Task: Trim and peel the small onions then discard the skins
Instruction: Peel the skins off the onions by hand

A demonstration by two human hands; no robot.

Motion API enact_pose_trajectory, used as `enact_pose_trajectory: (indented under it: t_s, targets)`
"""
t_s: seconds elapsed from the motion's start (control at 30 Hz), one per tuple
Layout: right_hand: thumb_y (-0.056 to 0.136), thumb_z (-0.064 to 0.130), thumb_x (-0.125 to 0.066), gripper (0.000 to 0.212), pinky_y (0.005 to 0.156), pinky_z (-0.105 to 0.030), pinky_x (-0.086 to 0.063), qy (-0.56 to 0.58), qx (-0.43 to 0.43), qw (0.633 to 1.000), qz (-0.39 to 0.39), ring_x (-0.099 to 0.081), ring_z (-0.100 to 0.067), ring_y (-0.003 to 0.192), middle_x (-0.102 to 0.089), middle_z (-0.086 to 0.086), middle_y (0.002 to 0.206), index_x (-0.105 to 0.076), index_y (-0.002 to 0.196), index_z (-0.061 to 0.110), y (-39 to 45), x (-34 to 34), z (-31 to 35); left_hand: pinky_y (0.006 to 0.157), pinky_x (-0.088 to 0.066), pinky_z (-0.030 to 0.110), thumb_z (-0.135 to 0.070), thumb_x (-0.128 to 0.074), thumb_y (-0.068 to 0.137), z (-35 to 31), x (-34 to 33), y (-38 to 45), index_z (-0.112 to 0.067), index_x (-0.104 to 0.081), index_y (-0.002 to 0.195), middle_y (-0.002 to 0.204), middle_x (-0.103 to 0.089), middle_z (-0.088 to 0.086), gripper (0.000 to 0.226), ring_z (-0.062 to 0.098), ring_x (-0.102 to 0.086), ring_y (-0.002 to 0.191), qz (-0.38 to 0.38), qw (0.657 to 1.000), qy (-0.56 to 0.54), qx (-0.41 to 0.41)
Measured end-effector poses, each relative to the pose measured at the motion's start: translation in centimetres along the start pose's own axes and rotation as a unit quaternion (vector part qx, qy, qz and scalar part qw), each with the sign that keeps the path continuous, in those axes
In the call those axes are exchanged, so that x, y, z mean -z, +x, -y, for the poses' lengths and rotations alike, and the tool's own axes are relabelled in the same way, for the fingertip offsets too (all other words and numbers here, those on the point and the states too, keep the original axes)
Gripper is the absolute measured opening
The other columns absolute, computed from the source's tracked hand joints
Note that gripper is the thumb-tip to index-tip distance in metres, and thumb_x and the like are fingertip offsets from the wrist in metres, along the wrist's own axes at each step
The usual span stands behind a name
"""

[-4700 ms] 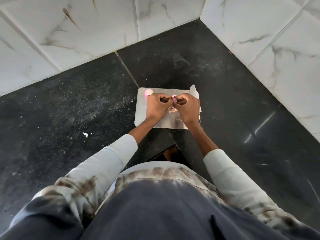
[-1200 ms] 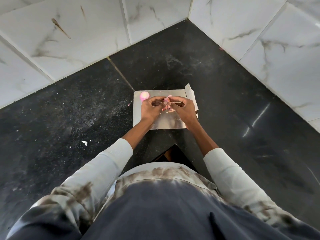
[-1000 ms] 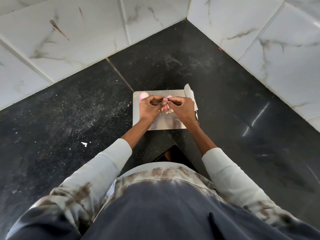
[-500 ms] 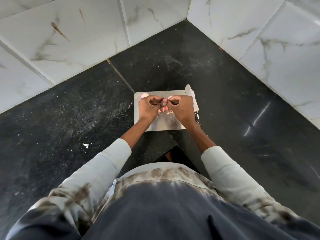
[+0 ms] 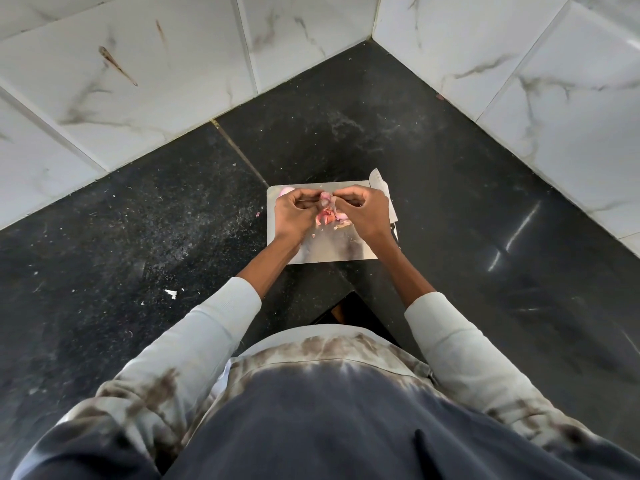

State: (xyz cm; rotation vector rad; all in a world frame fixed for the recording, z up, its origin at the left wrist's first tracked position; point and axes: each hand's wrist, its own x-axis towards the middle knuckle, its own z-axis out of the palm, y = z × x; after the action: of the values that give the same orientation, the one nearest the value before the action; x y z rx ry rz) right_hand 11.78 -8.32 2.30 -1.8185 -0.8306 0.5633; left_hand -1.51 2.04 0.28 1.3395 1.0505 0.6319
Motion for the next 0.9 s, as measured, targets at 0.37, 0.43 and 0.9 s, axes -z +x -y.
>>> enact_pose_trajectory:
  t_s: [0.37, 0.43, 0.9]
  targets:
    - [0.090, 0.026, -0.085, 0.015, 0.066, -0.013, -0.057, 0.004, -0.015, 1.000, -0.006, -0.075, -0.006, 0.073, -0.079, 0.005, 0.081, -0.084, 0.095, 0.011, 0.4, -0.6, 0.2, 0.096, -0.065, 0.041, -0.013, -0.089, 0.087, -0.6, 0.3, 0.3, -0.008, -0.082, 0.110, 0.104, -0.083, 0.005, 0.024, 0.017, -0.080, 0.098, 0.005, 0.999, 0.038, -0.031]
    - [0.089, 0.026, -0.085, 0.016, 0.065, -0.011, -0.056, -0.001, -0.018, 1.000, -0.011, -0.074, -0.004, 0.070, -0.077, 0.007, 0.079, -0.084, 0.094, 0.011, 0.5, -0.8, 0.3, 0.096, -0.065, 0.039, -0.013, -0.088, 0.087, -0.8, 0.4, 0.2, -0.007, -0.082, 0.111, 0.104, -0.083, 0.005, 0.025, 0.016, -0.080, 0.097, 0.008, 0.998, 0.043, -0.035]
    - [0.095, 0.023, -0.078, 0.015, 0.075, -0.010, -0.057, -0.016, -0.044, 0.999, -0.012, -0.075, -0.006, 0.084, -0.079, 0.004, 0.094, -0.081, 0.106, 0.012, 1.2, -1.1, -0.2, 0.094, -0.065, 0.037, -0.011, -0.088, 0.087, -1.1, 0.5, 0.5, -0.005, -0.081, 0.113, 0.104, -0.082, 0.005, 0.027, 0.014, -0.081, 0.096, 0.015, 0.997, 0.053, -0.048]
